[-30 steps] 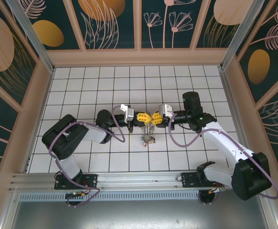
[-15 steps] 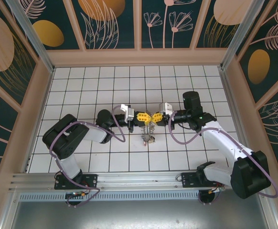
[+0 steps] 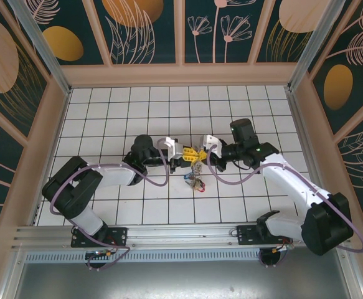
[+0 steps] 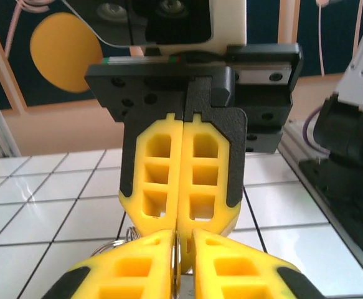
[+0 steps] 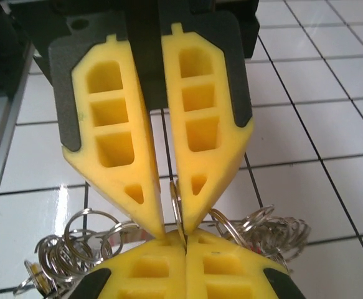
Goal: Put the keys on the keyring
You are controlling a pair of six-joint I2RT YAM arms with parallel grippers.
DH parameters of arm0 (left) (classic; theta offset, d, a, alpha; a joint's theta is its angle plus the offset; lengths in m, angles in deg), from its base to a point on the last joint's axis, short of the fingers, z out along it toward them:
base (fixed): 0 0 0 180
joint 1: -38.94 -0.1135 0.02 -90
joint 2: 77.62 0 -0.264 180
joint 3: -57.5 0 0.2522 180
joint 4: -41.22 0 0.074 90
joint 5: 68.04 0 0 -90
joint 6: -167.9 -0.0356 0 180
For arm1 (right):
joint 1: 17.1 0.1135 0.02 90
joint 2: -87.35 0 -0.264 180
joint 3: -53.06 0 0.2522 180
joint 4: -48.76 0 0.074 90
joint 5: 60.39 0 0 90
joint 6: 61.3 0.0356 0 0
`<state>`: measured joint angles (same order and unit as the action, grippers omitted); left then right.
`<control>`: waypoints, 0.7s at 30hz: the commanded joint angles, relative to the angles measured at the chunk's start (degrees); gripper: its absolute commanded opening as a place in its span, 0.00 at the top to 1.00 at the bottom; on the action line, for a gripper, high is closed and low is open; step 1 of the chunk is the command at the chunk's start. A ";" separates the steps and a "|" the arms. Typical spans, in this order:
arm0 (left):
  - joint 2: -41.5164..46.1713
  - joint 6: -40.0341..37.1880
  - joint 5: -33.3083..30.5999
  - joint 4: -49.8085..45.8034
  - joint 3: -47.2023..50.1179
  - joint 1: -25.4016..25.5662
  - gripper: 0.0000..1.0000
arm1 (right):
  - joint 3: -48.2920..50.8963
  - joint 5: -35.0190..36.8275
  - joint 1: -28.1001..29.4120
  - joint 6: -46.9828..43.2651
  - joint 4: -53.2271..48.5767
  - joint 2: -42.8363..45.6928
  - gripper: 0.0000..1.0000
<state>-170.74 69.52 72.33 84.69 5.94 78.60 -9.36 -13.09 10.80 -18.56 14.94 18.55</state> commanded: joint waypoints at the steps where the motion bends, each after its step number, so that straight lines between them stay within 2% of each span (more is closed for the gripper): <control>1: 1.09 -10.05 1.22 -16.16 -2.80 1.06 0.89 | -3.87 3.19 1.46 -1.51 -0.34 -0.10 1.00; 4: 0.92 -13.66 1.65 -22.35 -4.98 1.10 1.00 | -5.24 5.60 2.21 -1.83 -2.10 -1.31 1.00; 9: 1.58 -14.68 1.31 -22.68 -4.87 1.06 1.00 | -5.40 5.21 2.63 -2.77 -2.89 -1.49 1.00; 15: 2.28 -2.31 2.74 -1.92 1.06 1.01 1.00 | -1.69 -3.91 0.43 -2.97 0.51 1.85 1.00; 18: 1.07 5.59 2.80 10.20 3.34 1.00 1.00 | 0.08 -7.85 -0.68 -2.46 2.52 2.86 0.86; 21: -0.72 12.32 3.10 21.46 4.65 0.98 1.00 | 1.05 -10.42 -1.56 -1.64 4.02 3.20 0.85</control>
<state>-169.96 72.38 72.76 90.83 9.20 79.12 -9.12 -16.93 10.25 -20.47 13.15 19.93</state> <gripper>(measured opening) 0.064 0.151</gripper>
